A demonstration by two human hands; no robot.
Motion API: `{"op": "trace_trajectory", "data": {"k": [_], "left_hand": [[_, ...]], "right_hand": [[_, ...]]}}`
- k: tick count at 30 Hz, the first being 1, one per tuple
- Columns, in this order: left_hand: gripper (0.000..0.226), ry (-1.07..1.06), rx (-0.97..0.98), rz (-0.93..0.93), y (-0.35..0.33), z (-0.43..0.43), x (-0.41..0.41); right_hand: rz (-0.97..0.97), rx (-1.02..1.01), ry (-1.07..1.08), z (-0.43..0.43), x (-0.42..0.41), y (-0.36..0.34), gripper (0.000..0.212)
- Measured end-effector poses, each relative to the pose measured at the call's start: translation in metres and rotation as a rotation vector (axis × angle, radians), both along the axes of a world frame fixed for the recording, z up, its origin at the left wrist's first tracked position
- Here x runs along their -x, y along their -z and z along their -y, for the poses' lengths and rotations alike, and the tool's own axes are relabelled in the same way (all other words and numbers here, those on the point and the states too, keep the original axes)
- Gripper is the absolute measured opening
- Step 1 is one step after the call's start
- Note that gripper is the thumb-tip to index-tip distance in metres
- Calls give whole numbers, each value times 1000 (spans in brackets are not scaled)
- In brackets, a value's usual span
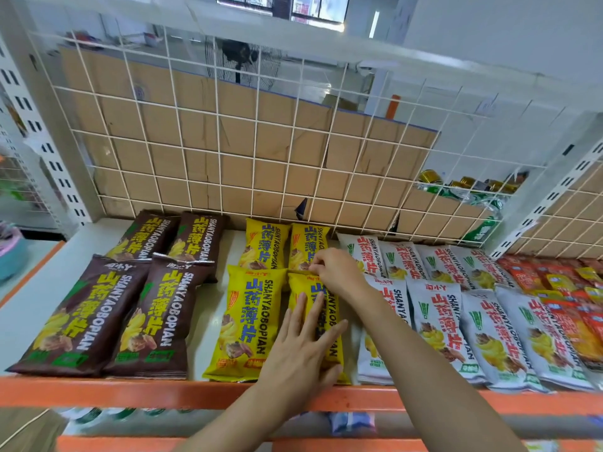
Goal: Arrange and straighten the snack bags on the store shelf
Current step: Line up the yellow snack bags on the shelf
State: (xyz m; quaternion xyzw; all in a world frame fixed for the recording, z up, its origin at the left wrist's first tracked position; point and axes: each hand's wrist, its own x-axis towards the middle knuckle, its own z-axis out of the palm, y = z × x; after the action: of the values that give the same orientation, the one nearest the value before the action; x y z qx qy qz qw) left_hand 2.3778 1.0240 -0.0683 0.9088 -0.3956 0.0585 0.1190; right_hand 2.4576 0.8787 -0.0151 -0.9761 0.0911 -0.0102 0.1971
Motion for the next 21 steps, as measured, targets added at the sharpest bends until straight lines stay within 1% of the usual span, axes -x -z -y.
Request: {"op": "trace_trajectory", "data": {"k": [4, 8, 12, 14, 18, 21], "left_hand": [[52, -7, 5, 11, 1, 1, 1], [48, -25, -7, 8, 0, 2, 2], [55, -20, -30, -17, -4, -1, 1], [56, 7, -21, -29, -9, -4, -2], [56, 15, 9, -70, -22, -7, -15], [69, 8, 43, -87, -32, -2, -25]], "right_hand": [[20, 30, 16, -1, -2, 6, 13], [70, 108, 6, -2, 2, 5, 16], [244, 29, 37, 6, 19, 0, 16], [288, -9, 64, 13, 33, -3, 18], [286, -31, 156, 31, 68, -4, 23], [265, -49, 241, 44, 92, -2, 26]]}}
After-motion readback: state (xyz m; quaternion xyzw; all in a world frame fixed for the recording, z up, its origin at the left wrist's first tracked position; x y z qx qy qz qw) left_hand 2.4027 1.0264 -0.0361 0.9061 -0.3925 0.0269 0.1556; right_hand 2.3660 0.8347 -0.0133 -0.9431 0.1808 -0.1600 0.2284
